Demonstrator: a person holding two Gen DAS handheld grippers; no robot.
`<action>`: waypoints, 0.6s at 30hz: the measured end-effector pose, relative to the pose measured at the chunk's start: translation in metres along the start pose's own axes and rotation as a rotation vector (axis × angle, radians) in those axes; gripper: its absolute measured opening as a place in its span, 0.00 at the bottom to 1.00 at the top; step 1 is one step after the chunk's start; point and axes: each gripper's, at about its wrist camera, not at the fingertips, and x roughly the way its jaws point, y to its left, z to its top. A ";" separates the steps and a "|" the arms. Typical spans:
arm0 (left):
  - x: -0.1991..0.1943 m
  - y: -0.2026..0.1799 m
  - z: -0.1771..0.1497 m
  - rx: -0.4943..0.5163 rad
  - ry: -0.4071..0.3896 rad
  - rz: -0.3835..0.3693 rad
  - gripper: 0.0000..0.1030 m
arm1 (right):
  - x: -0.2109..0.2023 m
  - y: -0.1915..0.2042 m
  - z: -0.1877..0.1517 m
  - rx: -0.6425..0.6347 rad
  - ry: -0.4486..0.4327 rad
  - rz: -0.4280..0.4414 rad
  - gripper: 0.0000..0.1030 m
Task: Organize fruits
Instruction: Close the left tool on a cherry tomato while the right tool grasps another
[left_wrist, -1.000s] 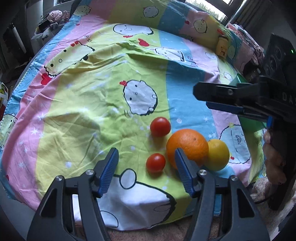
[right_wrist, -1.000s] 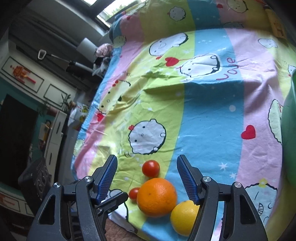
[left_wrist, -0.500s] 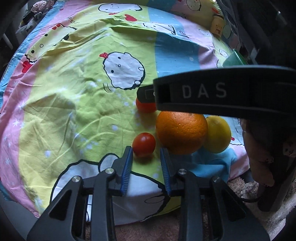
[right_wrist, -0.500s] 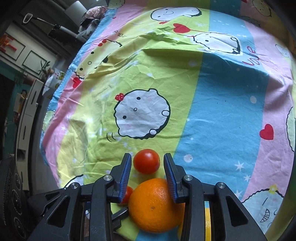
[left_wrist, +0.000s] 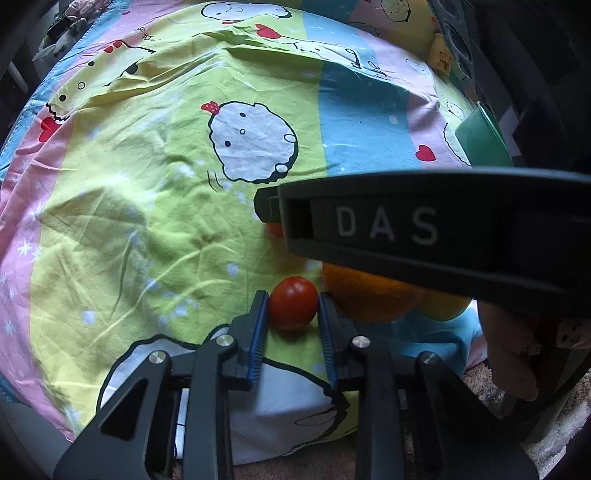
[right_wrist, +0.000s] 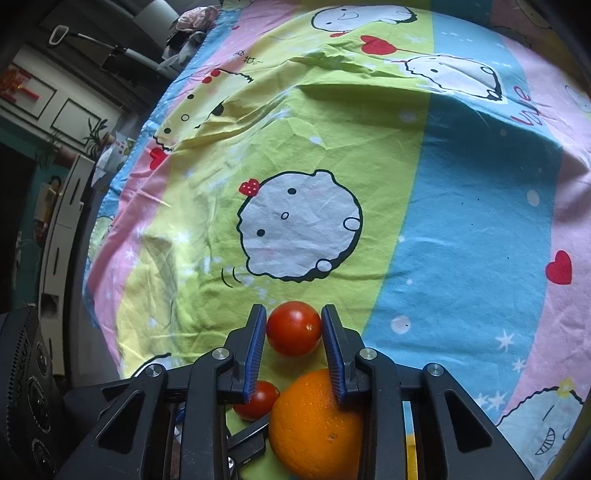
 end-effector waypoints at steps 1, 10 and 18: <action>-0.001 0.001 -0.001 -0.003 -0.004 -0.002 0.25 | 0.000 0.000 0.000 0.004 -0.005 0.002 0.31; -0.011 -0.004 -0.003 0.013 -0.045 0.052 0.25 | -0.010 -0.014 0.000 0.076 -0.053 0.120 0.31; -0.037 -0.008 0.031 0.008 -0.147 0.055 0.25 | -0.053 -0.030 0.011 0.141 -0.203 0.141 0.31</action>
